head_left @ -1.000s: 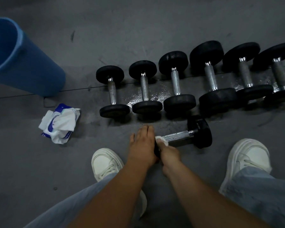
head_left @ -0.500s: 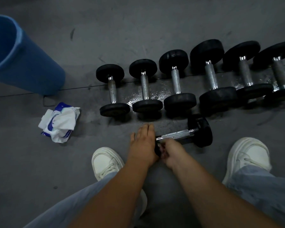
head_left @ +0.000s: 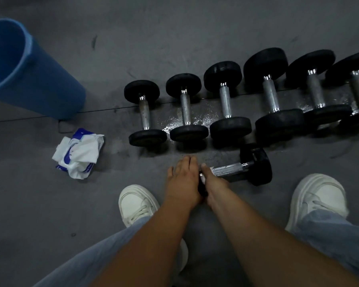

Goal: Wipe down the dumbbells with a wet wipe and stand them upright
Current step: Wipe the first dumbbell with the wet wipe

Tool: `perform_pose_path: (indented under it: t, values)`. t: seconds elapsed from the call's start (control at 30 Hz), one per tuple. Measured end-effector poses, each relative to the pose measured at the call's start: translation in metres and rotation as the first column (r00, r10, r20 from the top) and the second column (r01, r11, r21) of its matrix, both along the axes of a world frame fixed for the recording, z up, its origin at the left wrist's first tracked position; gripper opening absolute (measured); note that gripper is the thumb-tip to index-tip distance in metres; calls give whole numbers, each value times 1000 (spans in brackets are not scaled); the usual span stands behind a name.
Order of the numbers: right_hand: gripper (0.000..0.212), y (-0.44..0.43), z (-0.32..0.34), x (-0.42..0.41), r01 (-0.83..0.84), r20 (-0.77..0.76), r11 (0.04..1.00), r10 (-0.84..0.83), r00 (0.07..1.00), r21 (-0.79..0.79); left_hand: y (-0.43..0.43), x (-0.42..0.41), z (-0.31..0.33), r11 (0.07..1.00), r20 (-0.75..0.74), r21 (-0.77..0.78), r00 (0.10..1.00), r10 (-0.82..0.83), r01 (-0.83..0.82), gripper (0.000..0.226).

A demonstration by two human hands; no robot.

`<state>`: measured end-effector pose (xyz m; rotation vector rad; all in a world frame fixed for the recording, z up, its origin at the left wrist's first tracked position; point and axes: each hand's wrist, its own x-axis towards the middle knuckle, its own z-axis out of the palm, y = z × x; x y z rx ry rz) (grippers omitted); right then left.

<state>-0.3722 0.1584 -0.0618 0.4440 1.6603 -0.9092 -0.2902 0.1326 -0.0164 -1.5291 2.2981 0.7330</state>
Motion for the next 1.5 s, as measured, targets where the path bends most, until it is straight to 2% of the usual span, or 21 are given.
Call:
perform_pose_path:
  t: [0.07, 0.17, 0.23, 0.37, 0.43, 0.5, 0.57, 0.63, 0.67, 0.8, 0.87, 0.9, 1.03, 1.17, 1.33, 1.43, 1.5]
  values:
    - [45, 4, 0, -2, -72, -42, 997, 71, 997, -11, 0, 0, 1, 1000, 5, 4, 1000, -2, 2, 102]
    - [27, 21, 10, -4, -161, -14, 973, 161, 987, -165, -1, 1, -1, 1000, 3, 1, 1000, -5, 5, 106]
    - [26, 31, 10, -5, -91, 33, 960, 103, 994, -265, -2, 1, -3, 1000, 6, -3, 1000, -14, 14, 108]
    - [18, 41, 9, -8, 64, 175, 947, -8, 985, -314, -2, 0, 0, 1000, 8, 7, 1000, -15, 15, 115]
    - [17, 41, 9, -11, 13, 164, 955, 38, 986, -298, -2, 0, -1, 1000, 10, 11, 1000, -16, 16, 115]
    - [18, 31, 6, -11, -147, 37, 969, 157, 987, -199, -1, 0, -1, 1000, 4, 12, 1000, -6, 6, 111]
    - [35, 15, 2, -7, -202, -60, 978, 199, 978, -45, -1, 0, -1, 1000, -3, -6, 1000, 2, -2, 106]
    - [60, 4, -9, -4, -157, -125, 987, 159, 979, 28, -2, 0, -1, 1000, -3, 2, 1000, 1, -1, 105]
    - [66, 0, -10, -5, -150, -136, 988, 155, 979, 44, -2, -1, 0, 1000, -1, 7, 1000, 2, -2, 105]
    - [36, 18, -6, -8, -306, -102, 951, 301, 948, -38, -2, 0, 0, 999, 7, 32, 1000, 4, -4, 108]
    - [38, 28, -7, -9, -358, -83, 930, 351, 933, -86, 1, 1, -1, 1000, 6, 18, 1000, 5, -5, 105]
    - [41, 25, -9, -8, -360, -76, 931, 355, 932, -60, 1, 0, -1, 1000, 6, 14, 1000, 4, -5, 104]
    - [31, 1, -1, -11, -180, 92, 982, 184, 979, -50, 0, 0, 0, 1000, 11, 18, 1000, -4, 3, 110]
    - [26, 27, 0, 0, -178, -22, 973, 177, 984, -144, 1, 2, -5, 1000, -2, -4, 1000, 3, -3, 100]
    - [35, 1, -8, -2, 32, 275, 994, -1, 961, -105, -2, 2, -6, 1000, -5, 31, 1000, -3, 3, 102]
    - [34, 27, -1, 8, -3, 215, 989, 35, 976, -146, -2, 2, -6, 1000, -11, 5, 1000, 5, -5, 97]
    - [34, 41, 3, 12, 27, 229, 981, 17, 973, -190, -1, 1, -6, 1000, -12, -1, 1000, 3, -3, 94]
